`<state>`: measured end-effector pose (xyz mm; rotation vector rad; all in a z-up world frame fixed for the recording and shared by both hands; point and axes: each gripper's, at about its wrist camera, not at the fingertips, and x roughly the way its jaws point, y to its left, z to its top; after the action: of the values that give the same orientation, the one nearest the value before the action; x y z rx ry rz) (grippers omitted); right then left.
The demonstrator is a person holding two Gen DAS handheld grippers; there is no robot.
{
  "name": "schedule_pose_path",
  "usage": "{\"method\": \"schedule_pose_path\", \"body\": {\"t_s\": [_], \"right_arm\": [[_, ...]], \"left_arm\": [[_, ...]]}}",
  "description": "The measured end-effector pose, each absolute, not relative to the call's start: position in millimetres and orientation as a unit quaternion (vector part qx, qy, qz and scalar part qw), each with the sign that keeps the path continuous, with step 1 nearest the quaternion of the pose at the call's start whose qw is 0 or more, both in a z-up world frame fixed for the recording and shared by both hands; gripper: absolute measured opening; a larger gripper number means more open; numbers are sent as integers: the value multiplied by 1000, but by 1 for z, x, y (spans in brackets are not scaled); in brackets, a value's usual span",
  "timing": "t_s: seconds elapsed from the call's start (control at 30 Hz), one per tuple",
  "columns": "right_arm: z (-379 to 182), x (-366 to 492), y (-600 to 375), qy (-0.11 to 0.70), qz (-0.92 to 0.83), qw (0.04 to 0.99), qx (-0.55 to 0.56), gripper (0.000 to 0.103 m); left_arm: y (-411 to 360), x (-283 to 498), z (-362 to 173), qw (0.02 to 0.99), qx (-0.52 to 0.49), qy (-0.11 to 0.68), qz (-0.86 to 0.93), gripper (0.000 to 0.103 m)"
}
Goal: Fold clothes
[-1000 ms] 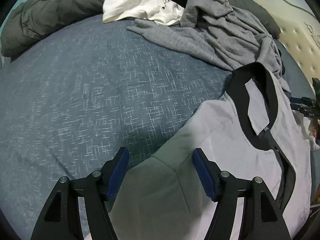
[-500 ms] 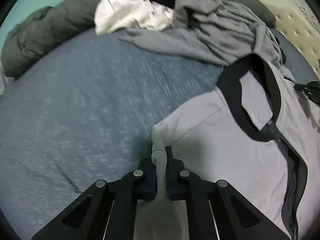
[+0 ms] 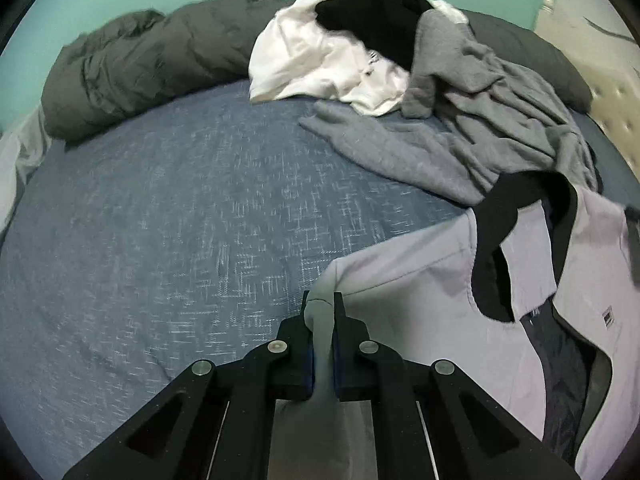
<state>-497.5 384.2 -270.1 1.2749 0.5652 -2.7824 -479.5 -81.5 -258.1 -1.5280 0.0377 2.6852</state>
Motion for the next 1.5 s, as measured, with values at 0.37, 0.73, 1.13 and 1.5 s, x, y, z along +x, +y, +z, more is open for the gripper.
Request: {"method": "schedule_pose_path", "body": {"t_s": [0.37, 0.73, 1.13, 1.5], "right_arm": [[-264, -478, 387, 98, -914, -25, 393, 16], [-262, -395, 288, 29, -869, 176, 462, 54], [-310, -380, 219, 190, -834, 145, 498, 21], [-272, -373, 258, 3, -879, 184, 439, 4]], "left_arm": [[-72, -442, -232, 12, -453, -10, 891, 56], [-34, -292, -229, 60, -445, -45, 892, 58], [-34, -211, -292, 74, -427, -95, 896, 58], [-44, -204, -297, 93, -404, -121, 902, 59]]}}
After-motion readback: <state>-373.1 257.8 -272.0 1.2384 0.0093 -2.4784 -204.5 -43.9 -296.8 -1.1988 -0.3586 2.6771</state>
